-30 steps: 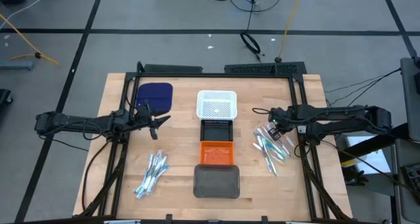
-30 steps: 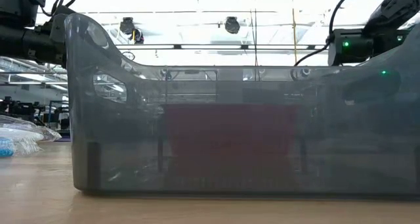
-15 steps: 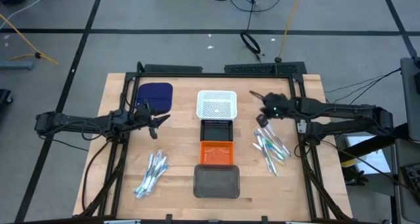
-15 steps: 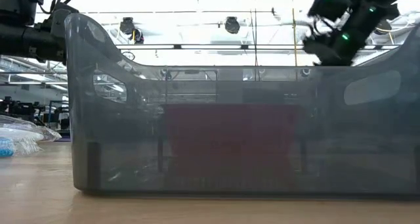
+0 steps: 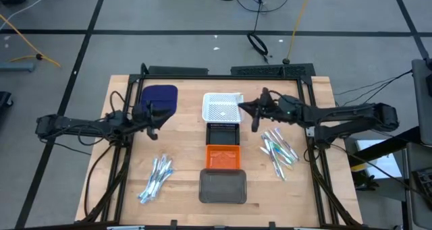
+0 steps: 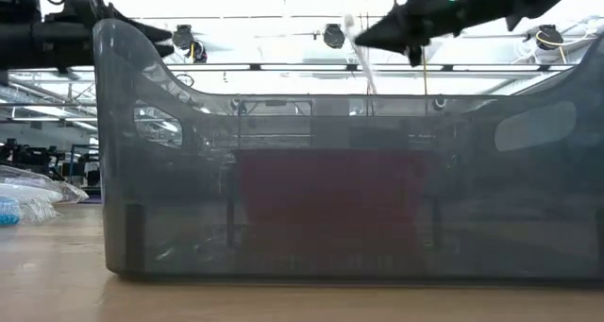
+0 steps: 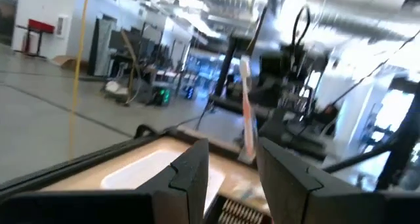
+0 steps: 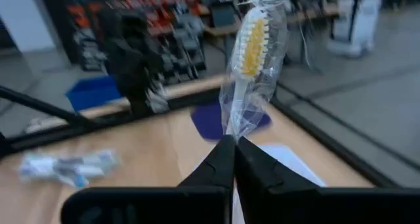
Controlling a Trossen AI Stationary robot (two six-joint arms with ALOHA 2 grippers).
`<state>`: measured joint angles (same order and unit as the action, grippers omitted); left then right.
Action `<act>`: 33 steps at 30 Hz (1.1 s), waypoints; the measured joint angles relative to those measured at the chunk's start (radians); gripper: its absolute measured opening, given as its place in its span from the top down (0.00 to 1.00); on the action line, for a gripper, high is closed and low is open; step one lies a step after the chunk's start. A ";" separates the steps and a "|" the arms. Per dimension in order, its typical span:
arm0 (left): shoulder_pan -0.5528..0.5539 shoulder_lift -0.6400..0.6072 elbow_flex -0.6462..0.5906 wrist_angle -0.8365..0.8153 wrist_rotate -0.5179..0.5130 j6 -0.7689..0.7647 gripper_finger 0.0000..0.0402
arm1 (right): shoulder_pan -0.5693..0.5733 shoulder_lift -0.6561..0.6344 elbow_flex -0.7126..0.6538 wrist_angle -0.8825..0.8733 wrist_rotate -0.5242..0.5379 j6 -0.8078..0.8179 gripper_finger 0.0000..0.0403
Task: Pick & Place Toothbrushes
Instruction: Put the orange toothbrush into the white basket
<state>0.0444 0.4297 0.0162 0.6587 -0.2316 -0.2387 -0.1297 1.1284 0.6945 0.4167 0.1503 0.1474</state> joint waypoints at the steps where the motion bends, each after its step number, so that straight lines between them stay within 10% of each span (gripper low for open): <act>1: 0.000 0.008 0.000 0.020 0.003 -0.009 0.68 | 0.007 0.024 0.000 0.053 -0.001 -0.009 1.00; 12: 0.001 0.314 0.129 0.117 0.003 -0.048 0.68 | 0.013 0.204 0.000 0.383 -0.103 -0.029 1.00; 33: 0.069 1.026 0.682 0.112 0.210 0.061 0.68 | 0.014 0.200 0.000 0.425 -0.104 -0.060 1.00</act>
<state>0.1137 1.4552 0.6984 0.7703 -0.0213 -0.1775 -0.1158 1.3286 0.6941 0.8416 0.0467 0.0877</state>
